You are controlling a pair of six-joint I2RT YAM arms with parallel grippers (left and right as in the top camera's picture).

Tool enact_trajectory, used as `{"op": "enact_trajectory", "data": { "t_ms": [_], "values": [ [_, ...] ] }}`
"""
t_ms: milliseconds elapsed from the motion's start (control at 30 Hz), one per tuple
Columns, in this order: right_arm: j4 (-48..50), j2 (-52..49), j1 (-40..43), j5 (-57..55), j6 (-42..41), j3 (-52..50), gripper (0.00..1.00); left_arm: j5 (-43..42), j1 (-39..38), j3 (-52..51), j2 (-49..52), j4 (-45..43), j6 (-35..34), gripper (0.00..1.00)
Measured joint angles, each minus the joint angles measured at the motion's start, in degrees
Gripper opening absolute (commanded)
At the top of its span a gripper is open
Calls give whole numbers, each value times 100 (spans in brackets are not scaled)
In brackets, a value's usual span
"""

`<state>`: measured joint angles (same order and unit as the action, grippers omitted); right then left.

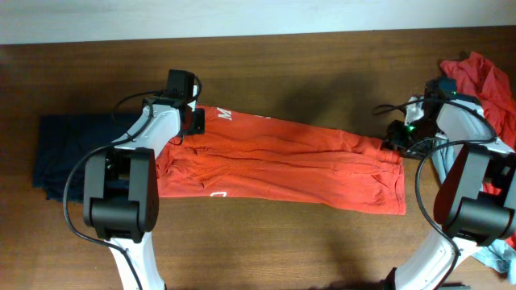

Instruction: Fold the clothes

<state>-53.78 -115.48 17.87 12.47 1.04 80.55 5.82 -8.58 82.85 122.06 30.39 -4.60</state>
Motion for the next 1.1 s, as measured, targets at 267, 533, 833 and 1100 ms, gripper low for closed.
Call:
{"op": "enact_trajectory", "data": {
  "t_ms": [267, 533, 833, 1100],
  "values": [
    [96, 0, 0, 107, 116, -17, 45, 0, 0, 0, 0, 0, 0, 1],
    [306, -76, 0, 55, 52, -323, 10, -2, 0, 0, 0, 2, 0, 1],
    [575, -116, 55, -22, -35, -168, 4, 0, 0, 0, 0, 2, 0, 1],
    [1165, -116, 164, -188, -35, 173, 4, 0, 0, 0, 0, 7, 0, 1]
  ]
}}
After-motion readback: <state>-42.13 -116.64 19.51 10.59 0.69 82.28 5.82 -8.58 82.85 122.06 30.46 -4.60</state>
